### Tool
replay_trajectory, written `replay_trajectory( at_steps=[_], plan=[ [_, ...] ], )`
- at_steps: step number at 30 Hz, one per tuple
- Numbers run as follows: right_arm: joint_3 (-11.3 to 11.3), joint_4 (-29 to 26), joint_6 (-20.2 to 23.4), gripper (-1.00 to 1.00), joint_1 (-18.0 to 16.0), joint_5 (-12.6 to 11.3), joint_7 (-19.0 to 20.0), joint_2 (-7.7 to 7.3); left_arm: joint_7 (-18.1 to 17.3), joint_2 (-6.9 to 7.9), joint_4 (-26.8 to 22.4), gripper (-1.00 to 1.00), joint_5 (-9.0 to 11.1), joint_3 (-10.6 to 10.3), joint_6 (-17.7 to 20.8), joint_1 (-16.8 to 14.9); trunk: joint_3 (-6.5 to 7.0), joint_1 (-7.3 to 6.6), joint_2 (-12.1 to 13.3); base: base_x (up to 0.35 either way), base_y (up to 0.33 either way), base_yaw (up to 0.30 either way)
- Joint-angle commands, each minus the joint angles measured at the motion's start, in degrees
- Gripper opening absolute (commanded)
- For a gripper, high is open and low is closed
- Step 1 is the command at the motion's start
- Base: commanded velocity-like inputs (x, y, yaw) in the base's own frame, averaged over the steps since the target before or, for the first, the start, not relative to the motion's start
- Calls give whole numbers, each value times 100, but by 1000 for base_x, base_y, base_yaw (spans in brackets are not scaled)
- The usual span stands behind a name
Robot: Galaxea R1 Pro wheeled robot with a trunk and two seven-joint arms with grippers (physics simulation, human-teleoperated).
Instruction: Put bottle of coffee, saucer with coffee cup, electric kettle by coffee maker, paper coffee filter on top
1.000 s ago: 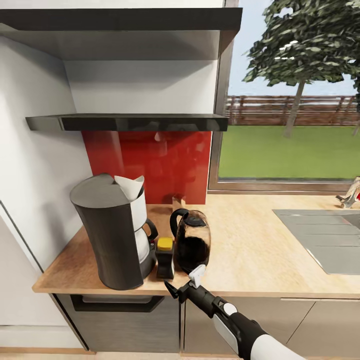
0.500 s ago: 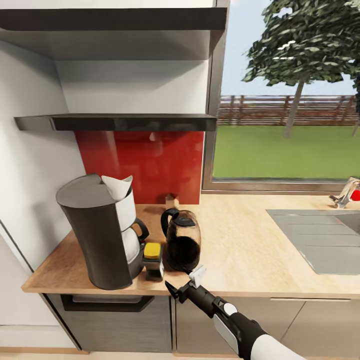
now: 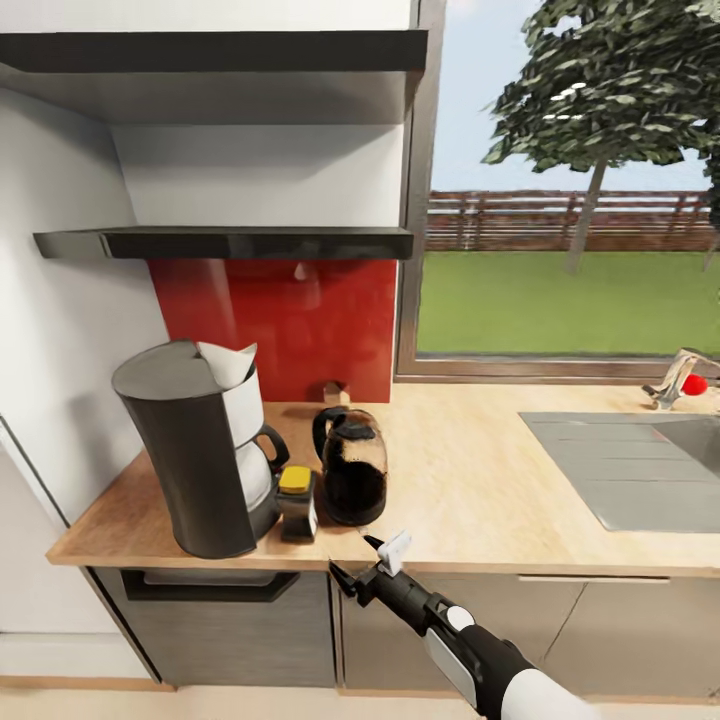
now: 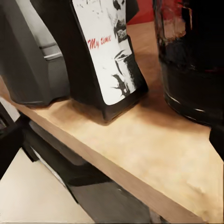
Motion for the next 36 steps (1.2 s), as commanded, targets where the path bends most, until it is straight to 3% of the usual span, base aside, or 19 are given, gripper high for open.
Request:
replay_trajectory(
  at_steps=[1, 7, 16, 30, 33, 36],
  plan=[
    [38, 12, -23, 100, -10, -60, 15, -1, -3, -2, -12, 100, 13, 34, -8, 4, -12, 1, -12, -279, -199, 0],
    [38, 16, -23, 100, -10, -60, 15, -3, -3, -4, -12, 100, 12, 37, -8, 4, -12, 1, -12, -242, -179, 0],
    [39, 155, -23, 100, -10, -60, 15, -1, -3, 0, -26, 100, 13, 42, -15, 4, -12, 1, -12, -21, -17, 0],
    [54, 1863, -26, 100, 336, -18, 213, -3, -54, -16, -99, 100, -2, 11, -69, 4, -12, 1, -12, 0, 0, 0],
    [41, 2127, -16, 100, 411, -4, 186, -163, -55, -35, -99, 100, -3, 7, -69, 4, -12, 1, -12, 0, 0, 0],
    [39, 2165, 204, 100, 532, -4, -89, -482, -50, -45, -99, 100, 1, 3, -70, 4, -12, 1, -12, 0, 0, 0]
  ],
)
